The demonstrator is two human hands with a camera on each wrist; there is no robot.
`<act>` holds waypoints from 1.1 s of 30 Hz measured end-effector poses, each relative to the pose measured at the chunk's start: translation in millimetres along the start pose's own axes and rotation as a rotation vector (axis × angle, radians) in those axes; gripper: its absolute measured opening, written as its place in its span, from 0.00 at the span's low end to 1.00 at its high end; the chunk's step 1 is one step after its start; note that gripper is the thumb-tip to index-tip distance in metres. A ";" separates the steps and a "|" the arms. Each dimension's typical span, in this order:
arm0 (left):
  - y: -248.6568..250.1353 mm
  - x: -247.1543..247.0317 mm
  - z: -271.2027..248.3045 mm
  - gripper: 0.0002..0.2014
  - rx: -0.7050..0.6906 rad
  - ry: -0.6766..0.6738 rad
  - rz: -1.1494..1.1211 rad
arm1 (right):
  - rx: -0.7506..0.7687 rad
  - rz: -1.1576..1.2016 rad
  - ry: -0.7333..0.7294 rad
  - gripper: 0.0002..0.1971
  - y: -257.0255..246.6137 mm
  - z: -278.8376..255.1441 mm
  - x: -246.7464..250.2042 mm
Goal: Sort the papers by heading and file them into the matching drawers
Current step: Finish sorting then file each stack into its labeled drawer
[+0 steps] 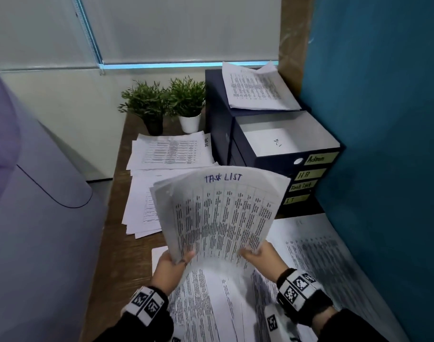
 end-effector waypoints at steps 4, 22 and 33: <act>4.7 10.8 7.6 0.18 -0.130 -0.067 0.083 | 0.042 0.021 -0.023 0.21 -4.6 -9.7 21.5; -12.9 145.4 62.0 0.15 0.051 0.494 0.082 | -0.176 0.551 -0.254 0.14 -118.1 75.5 -6.3; -80.5 93.8 43.2 0.58 0.198 -0.364 0.920 | -0.277 0.737 -0.204 0.03 -206.5 230.1 -107.3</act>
Point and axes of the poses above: each hand's wrist, its own z-axis towards the middle knuckle, its own x-axis out of the back of the hand, y = z × x, the point moved 3 cm from there along z, towards the middle knuckle, and after that the axes turned 13 degrees about -x, right-handed, at the moved point
